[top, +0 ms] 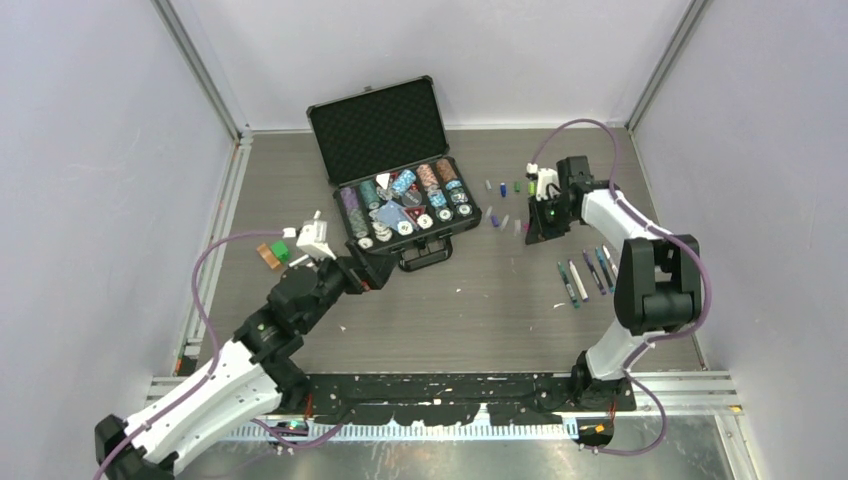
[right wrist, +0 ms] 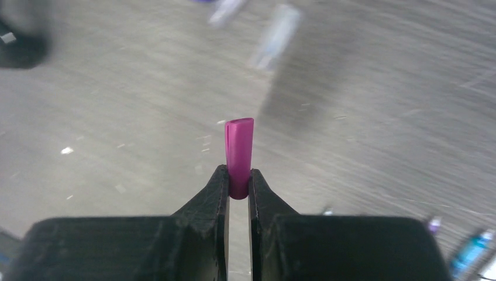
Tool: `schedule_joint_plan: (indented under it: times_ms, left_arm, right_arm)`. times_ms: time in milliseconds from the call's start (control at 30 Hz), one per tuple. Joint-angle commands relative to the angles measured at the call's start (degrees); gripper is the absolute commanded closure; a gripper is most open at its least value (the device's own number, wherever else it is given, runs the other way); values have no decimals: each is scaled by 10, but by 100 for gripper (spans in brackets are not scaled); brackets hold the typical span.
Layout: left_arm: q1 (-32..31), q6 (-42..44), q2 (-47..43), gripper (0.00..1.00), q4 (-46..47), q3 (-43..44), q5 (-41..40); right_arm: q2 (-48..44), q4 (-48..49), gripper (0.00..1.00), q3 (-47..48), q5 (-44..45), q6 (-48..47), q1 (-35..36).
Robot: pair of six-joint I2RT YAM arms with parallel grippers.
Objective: Open the pen caps
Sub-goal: Place the pen cap at the center of the board.
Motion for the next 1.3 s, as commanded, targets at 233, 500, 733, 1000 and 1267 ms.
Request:
schedule_joint_plan:
  times_ms: [233,500,733,1000,1267]
  left_arm:
    - [3,41,-128,0,-141,-42,-72]
    - [3,61,-139,0,-192,-21,-89]
    - [3,80,-119,0,-197,-9,-98]
    - [3,108,-49,0,-233,39,-116]
    - [4,135,20,0,-250,86,-114]
  right_arm:
    - [142,-29,96,137,119,-32,-22]
    - [199,-51,88,187,97,-12,-21]
    - [204,-55,79,188,83,-10,-22]
    - [182,-57,73,181,59,-4,-23]
    - [170,-49,69,175,46,4,-27]
